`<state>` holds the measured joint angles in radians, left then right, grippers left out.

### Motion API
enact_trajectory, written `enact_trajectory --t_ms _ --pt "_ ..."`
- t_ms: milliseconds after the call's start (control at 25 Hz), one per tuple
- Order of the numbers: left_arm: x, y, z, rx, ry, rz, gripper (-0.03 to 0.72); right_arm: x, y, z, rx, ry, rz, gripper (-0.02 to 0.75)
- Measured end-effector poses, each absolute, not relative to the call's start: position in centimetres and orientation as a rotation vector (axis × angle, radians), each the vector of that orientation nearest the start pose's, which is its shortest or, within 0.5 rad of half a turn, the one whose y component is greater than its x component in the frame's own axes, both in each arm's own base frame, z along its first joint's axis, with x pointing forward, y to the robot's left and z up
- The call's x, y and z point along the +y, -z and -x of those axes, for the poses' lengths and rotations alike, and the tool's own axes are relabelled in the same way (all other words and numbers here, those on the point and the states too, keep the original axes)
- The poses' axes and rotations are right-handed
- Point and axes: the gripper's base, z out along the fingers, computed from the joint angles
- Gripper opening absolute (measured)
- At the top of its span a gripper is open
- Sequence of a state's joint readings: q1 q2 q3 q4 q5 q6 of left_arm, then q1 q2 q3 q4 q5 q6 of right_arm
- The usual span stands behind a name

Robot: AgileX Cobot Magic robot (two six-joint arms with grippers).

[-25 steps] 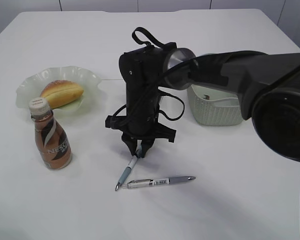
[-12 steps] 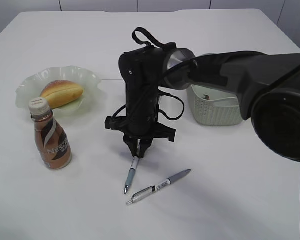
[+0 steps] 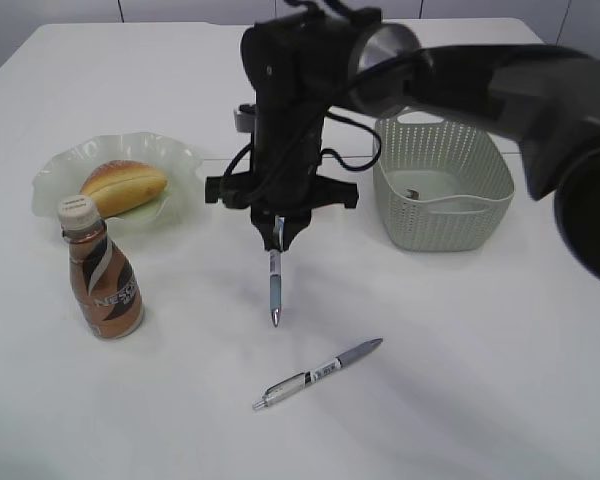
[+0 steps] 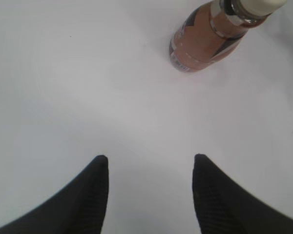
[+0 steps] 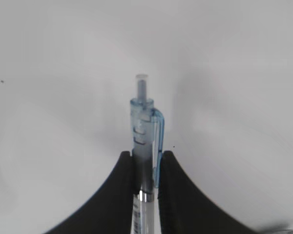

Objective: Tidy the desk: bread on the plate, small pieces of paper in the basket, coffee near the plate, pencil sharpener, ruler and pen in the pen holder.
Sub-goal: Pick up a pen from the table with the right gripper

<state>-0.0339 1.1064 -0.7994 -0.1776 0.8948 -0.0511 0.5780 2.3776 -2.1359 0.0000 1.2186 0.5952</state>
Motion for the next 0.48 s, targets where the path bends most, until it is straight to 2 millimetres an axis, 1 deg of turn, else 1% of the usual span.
enact_trajectory --t_ms 80,160,240,400,480 --pt "-1.9 -27.9 -19.7 2.680 0.247 0.129 0.406 26.5 -20.5 -42.0 2.929 -0.178 -0.007 0.073" --pt "-1.9 -27.9 -19.7 2.680 0.247 0.129 0.406 25.3 -22.5 -42.3 2.885 -0.186 0.000 0.073" --pt "-1.9 -27.9 -19.7 2.680 0.247 0.129 0.406 23.5 -24.7 -42.8 2.838 -0.199 -0.024 0.073" --pt "-1.9 -27.9 -19.7 2.682 0.247 0.129 0.406 19.9 -29.2 -43.8 2.689 -0.249 -0.061 0.073" --pt "-1.9 -27.9 -19.7 2.684 0.247 0.129 0.406 18.3 -30.8 -44.3 2.607 -0.262 -0.068 0.073"
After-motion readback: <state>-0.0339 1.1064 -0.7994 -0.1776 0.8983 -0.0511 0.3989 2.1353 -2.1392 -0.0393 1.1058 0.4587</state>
